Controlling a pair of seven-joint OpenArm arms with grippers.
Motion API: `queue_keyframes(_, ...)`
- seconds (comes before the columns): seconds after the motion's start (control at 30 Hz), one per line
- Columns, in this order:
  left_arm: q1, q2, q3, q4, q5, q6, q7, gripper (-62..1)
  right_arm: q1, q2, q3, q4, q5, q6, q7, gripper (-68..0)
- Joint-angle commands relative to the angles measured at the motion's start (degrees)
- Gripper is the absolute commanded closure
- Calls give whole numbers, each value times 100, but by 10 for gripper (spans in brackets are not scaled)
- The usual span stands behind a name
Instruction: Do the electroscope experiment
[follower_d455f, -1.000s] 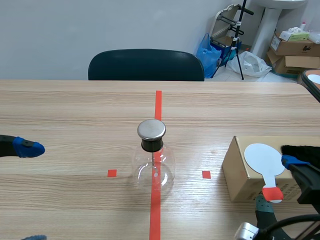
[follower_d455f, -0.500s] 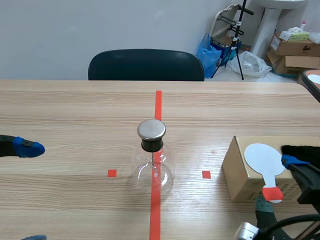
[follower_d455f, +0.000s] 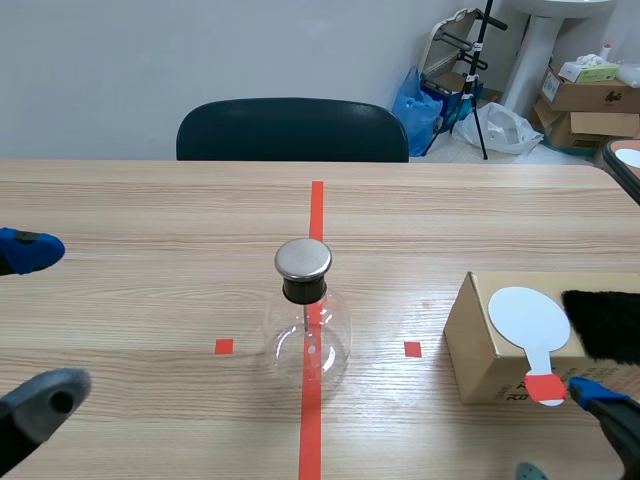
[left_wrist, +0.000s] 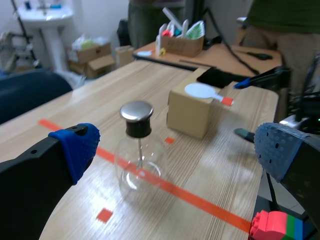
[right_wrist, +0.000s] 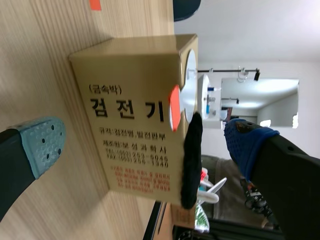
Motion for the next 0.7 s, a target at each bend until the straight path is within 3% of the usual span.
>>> queue_keyframes(0.0,-105,223,-22,168,-98,225,221,-623,-223,24,44,317,186,-332,-17,-679)
queue_keyframes(0.13,-111,525,26,505,-140,841,667,-623,-874,136,42,778,634,-332,136,-679)
queue_keyframes(0.3,-122,682,238,1043,-162,1572,1043,-623,-1606,450,42,1392,1646,-321,540,-679)
queue_keyframes(0.43,-208,745,463,1377,-245,2024,1768,-623,-2013,962,42,1934,2345,330,564,-679)
queue_keyframes(0.67,-210,741,584,1491,-254,2199,2090,-623,-2175,2052,50,2625,4166,1362,560,-679)
